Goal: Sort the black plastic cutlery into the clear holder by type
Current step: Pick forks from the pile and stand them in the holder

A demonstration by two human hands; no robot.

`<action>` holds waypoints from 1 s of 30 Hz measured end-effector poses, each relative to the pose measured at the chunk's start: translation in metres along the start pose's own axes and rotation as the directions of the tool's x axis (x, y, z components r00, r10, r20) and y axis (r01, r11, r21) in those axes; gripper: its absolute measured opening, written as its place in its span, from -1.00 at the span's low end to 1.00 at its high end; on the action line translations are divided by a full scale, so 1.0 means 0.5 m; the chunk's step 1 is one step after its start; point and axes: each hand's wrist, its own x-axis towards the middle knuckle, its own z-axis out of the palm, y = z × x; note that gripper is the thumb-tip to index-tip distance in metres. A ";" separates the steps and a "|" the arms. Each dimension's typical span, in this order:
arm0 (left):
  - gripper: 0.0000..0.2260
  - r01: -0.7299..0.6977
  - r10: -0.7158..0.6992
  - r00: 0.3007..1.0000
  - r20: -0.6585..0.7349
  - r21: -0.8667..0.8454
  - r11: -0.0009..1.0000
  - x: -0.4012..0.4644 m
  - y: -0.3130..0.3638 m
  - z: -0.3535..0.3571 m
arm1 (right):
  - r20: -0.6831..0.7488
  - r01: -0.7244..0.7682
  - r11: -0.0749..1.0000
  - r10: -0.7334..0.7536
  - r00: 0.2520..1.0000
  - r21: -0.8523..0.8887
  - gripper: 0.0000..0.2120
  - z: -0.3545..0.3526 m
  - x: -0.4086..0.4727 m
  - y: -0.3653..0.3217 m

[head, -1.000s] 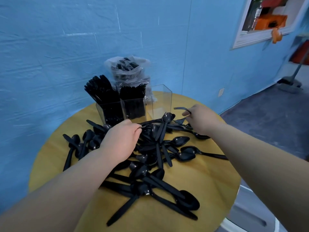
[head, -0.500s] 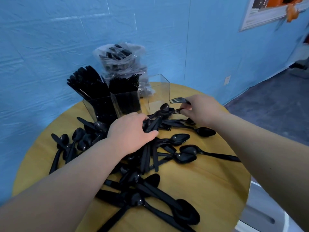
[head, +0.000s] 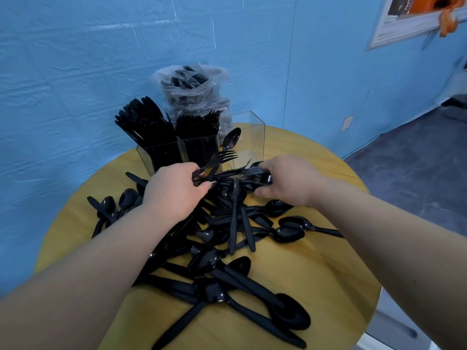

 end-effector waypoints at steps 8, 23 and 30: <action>-0.73 0.008 -0.008 1.000 -0.011 -0.004 1.000 -0.009 -0.034 0.001 | -0.028 -0.020 0.994 0.017 0.999 -0.108 -0.86 0.018 0.024 -0.006; -0.73 -0.090 0.078 0.994 -0.077 -0.158 0.983 -0.004 -0.008 -0.015 | -0.323 -0.149 0.959 0.224 0.919 0.239 -0.78 -0.057 -0.024 0.018; -0.70 -0.049 0.015 0.989 -0.148 -0.228 0.972 -0.027 -0.001 -0.071 | -0.365 -0.050 0.924 0.199 0.909 0.380 -0.63 -0.093 -0.060 -0.017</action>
